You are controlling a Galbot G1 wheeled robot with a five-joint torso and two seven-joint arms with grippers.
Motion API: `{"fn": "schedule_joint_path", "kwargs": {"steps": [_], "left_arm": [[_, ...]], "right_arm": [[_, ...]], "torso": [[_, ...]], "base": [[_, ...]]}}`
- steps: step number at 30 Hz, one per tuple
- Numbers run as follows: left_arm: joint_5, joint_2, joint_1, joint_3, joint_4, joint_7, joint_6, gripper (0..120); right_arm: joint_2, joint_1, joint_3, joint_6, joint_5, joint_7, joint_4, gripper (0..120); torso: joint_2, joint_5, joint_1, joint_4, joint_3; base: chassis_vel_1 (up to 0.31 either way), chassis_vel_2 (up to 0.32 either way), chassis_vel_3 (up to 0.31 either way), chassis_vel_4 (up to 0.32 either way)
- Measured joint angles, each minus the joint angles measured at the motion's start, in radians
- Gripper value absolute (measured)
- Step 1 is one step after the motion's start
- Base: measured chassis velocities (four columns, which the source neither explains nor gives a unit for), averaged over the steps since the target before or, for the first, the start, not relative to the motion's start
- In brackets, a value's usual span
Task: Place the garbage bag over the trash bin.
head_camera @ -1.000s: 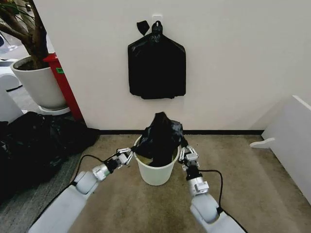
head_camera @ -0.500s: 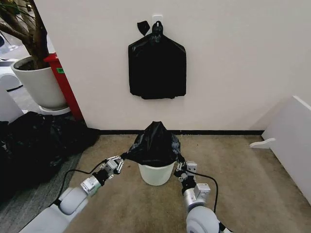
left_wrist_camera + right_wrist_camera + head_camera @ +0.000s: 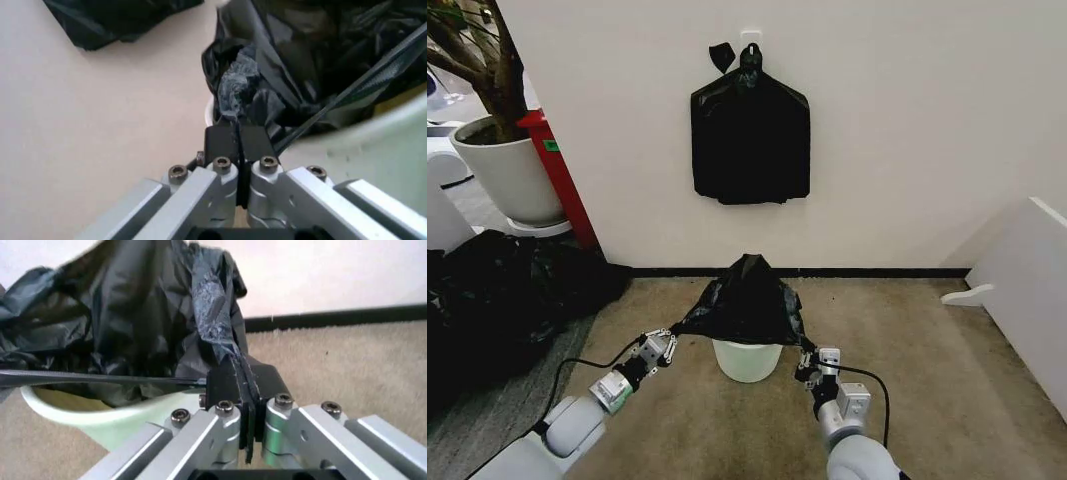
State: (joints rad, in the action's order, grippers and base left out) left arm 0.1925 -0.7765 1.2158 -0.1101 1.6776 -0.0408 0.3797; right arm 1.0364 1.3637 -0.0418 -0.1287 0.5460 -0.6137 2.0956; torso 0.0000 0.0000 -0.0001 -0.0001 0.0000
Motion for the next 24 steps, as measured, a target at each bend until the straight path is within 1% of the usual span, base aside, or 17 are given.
{"fn": "schedule_joint_path", "kwargs": {"steps": [4, 9, 16, 18, 22, 24], "left_arm": [[0.021, 0.029, 0.003, -0.007, 0.032, -0.014, -0.028, 0], [-0.008, 0.031, 0.013, -0.004, 0.016, -0.033, -0.034, 0], [-0.104, -0.038, 0.009, 0.017, -0.067, -0.029, -0.035, 0], [-0.117, -0.048, 0.007, 0.018, -0.078, -0.026, -0.035, 0], [-0.155, -0.091, -0.005, 0.021, -0.116, -0.010, -0.034, 0], [-0.168, -0.118, -0.010, 0.023, -0.136, 0.000, -0.034, 0]], "right_arm": [[-0.026, 0.022, 0.021, -0.036, 0.016, 0.000, 0.051, 0], [-0.030, 0.051, 0.019, -0.062, -0.001, -0.001, 0.052, 0], [0.003, 0.038, -0.027, -0.085, -0.072, 0.007, -0.058, 0], [0.005, 0.035, -0.031, -0.085, -0.086, 0.011, -0.071, 0], [0.017, 0.017, -0.037, -0.067, -0.177, 0.040, -0.136, 0], [0.027, 0.004, -0.028, -0.032, -0.254, 0.068, -0.189, 0]], "torso": [[0.000, 0.0003, 0.000, 0.0000, 0.000], [0.000, 0.0001, 0.000, 0.0000, 0.000], [0.000, -0.0001, 0.000, 0.0001, 0.000], [0.000, 0.0000, 0.000, 0.0001, 0.000], [0.000, 0.0000, 0.000, 0.0001, 0.000], [0.000, 0.0001, 0.000, 0.0001, 0.000]], "base": [[0.000, 0.000, 0.000, 0.000], [0.000, 0.000, 0.000, 0.000], [0.000, 0.000, 0.000, 0.000], [0.000, 0.000, 0.000, 0.000], [0.000, 0.000, 0.000, 0.000], [0.000, 0.000, 0.000, 0.000]]}}
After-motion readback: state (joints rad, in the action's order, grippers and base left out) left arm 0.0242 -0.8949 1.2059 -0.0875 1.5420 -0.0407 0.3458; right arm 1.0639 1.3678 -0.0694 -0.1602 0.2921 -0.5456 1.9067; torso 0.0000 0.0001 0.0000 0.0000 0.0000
